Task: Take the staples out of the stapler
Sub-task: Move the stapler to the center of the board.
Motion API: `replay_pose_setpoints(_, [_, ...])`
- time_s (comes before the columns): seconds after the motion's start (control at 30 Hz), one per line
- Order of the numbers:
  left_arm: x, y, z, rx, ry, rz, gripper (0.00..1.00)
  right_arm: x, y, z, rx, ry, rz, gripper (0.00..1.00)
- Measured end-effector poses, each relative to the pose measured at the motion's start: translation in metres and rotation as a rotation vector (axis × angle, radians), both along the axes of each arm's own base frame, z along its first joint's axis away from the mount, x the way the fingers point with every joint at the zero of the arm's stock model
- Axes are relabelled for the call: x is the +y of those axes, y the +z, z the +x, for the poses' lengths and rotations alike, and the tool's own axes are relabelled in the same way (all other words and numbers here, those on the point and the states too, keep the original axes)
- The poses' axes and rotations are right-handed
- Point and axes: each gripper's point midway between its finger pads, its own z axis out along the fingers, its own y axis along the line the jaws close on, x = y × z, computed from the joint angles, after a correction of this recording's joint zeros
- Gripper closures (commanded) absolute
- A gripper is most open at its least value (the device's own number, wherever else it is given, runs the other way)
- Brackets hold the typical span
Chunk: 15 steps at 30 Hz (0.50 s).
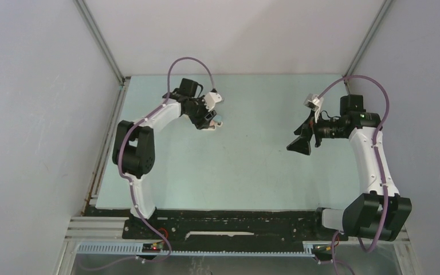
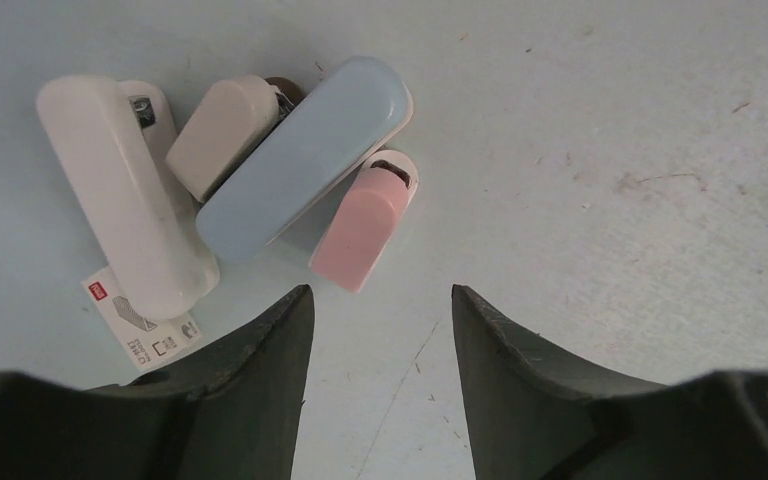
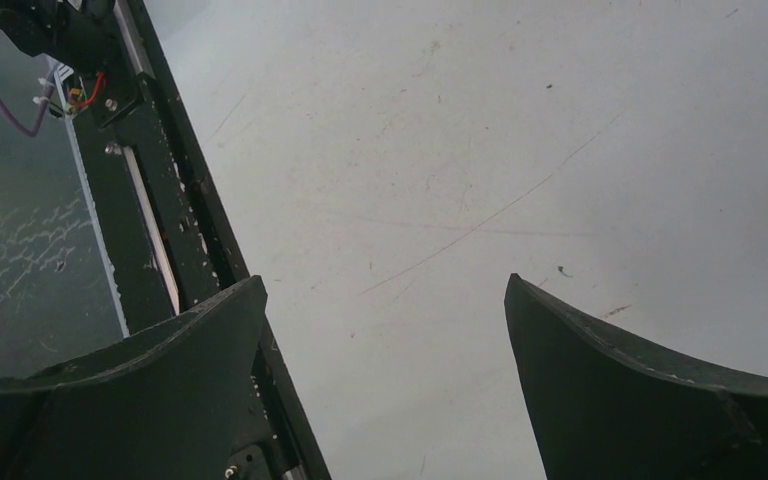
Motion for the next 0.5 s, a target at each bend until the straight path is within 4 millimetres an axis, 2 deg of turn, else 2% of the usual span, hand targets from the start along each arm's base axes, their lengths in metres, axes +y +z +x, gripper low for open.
replay_pose_setpoints(0.3, [0.005,-0.036,0.000,0.023,-0.008,0.140,0.45,-0.008,0.001,0.005,0.025,-0.037,0.040,0.00])
replay_pose_setpoints(0.5, [0.010,-0.042,0.004,0.011,-0.004,0.189,0.46,-0.011,0.005,0.009,0.022,-0.051,0.055,0.00])
